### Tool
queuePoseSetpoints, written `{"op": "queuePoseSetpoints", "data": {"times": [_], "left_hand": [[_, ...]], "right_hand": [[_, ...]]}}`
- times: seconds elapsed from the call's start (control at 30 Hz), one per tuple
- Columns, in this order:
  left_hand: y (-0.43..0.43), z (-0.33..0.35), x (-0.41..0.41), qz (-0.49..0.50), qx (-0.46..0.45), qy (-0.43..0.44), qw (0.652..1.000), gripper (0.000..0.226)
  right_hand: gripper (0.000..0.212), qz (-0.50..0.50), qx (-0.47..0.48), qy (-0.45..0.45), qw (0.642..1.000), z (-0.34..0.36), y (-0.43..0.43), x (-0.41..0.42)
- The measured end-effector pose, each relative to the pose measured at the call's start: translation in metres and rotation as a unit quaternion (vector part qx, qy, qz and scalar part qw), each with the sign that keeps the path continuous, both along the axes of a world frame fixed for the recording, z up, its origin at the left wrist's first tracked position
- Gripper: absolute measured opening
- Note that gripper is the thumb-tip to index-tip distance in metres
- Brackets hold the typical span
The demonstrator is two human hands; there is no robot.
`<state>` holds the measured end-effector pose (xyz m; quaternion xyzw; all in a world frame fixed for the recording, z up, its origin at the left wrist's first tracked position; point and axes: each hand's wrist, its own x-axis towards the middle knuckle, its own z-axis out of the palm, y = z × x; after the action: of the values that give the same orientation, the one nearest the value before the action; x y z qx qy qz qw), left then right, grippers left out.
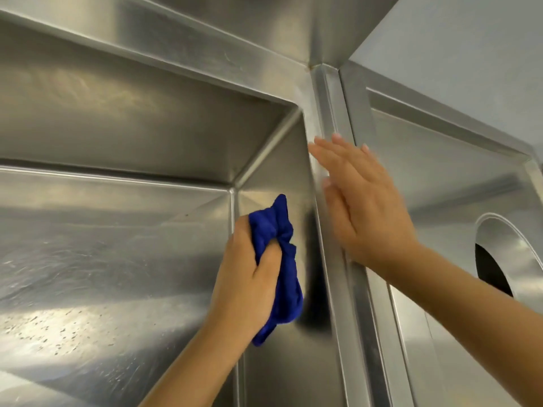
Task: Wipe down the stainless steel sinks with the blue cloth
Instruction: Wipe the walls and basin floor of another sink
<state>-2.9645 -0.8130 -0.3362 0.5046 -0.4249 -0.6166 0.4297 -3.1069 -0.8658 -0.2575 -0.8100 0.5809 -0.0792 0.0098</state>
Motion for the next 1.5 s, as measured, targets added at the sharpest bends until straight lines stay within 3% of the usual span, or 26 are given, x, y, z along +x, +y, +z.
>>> {"op": "queuePoseSetpoints", "data": {"times": [0.17,0.3,0.53,0.7,0.8,0.93,1.03,1.23,1.37,1.5], "left_hand": [[-0.012,-0.001,-0.025,-0.002,-0.055,-0.051,0.997,0.016],[-0.039,-0.030,-0.027,0.006,0.012,-0.073,0.997,0.013],[-0.022,-0.002,-0.029,0.014,-0.032,-0.043,0.998,0.013],[-0.071,-0.064,-0.034,0.024,0.071,-0.070,0.995,0.013],[-0.082,-0.083,-0.035,0.023,0.136,-0.105,0.985,0.025],[-0.050,-0.058,-0.032,0.012,0.055,-0.083,0.995,0.018],[-0.047,-0.059,-0.031,0.018,0.045,-0.064,0.997,0.010],[-0.076,-0.131,-0.033,0.002,0.187,-0.131,0.974,0.022],[-0.066,-0.152,-0.030,-0.023,0.247,-0.128,0.960,0.026],[-0.029,-0.158,-0.029,-0.034,0.295,-0.143,0.944,0.011]], "right_hand": [[0.048,-0.017,0.038,0.010,0.999,-0.011,-0.042,0.003],[0.047,-0.043,0.016,-0.069,0.997,-0.015,-0.044,0.000],[0.047,-0.057,0.014,-0.032,0.998,-0.018,-0.044,-0.001],[0.045,-0.053,0.006,-0.045,0.998,-0.018,-0.045,-0.001],[0.044,-0.051,0.004,-0.048,0.998,-0.018,-0.045,-0.002],[0.044,-0.047,-0.005,-0.045,0.998,-0.019,-0.044,-0.002],[0.045,-0.044,-0.007,-0.033,0.998,-0.021,-0.044,-0.001],[0.043,-0.048,0.000,-0.046,0.998,-0.019,-0.045,-0.005],[0.044,-0.047,0.003,-0.050,0.998,-0.020,-0.044,-0.005],[0.043,-0.039,-0.006,-0.063,0.997,-0.019,-0.044,-0.005]]}}
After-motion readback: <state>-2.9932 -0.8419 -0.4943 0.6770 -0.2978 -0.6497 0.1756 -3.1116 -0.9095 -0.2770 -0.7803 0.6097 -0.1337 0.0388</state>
